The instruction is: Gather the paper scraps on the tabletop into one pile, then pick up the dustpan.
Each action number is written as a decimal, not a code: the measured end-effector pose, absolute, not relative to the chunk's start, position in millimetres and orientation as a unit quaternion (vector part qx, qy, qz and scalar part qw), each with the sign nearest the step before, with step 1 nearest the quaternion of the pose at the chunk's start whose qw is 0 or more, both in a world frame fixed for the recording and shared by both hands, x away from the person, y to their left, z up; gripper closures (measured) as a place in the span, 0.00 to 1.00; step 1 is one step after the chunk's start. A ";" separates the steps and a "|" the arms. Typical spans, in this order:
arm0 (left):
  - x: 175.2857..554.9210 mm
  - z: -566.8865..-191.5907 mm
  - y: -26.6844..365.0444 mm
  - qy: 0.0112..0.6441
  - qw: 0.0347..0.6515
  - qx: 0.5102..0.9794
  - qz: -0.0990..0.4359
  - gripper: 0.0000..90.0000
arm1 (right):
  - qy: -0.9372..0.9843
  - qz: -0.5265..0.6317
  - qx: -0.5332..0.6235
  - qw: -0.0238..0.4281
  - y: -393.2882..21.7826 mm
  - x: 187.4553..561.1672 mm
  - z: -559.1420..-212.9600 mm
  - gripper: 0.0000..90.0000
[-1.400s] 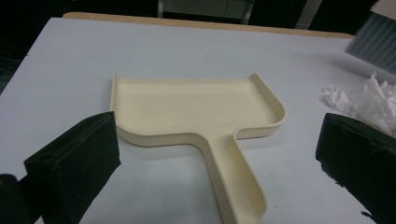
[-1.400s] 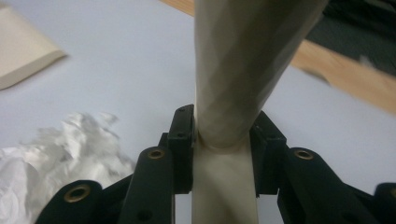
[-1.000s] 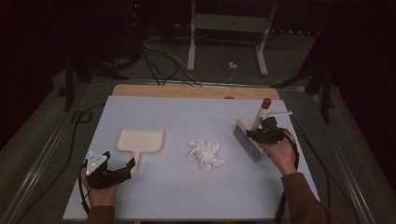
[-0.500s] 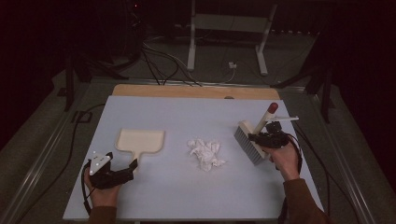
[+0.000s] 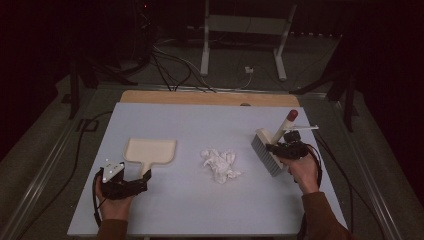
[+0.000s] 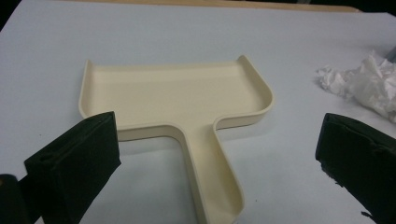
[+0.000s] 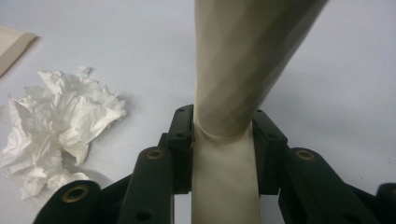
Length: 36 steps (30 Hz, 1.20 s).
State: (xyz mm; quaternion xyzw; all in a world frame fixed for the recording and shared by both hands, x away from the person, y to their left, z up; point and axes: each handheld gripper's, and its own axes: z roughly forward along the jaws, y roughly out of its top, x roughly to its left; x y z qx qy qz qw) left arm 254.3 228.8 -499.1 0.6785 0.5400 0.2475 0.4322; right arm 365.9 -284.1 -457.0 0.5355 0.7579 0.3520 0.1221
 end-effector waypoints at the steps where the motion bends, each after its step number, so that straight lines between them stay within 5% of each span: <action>1: 254.8 -498.1 228.5 0.540 0.430 0.680 0.248 0.01 | 0.758 0.352 0.536 0.123 -284.1 365.8 -457.1 0.74; 36: 278.6 -503.6 206.5 0.545 0.343 0.725 0.243 0.04 | 0.750 0.356 0.544 0.123 -285.6 364.6 -457.8 0.74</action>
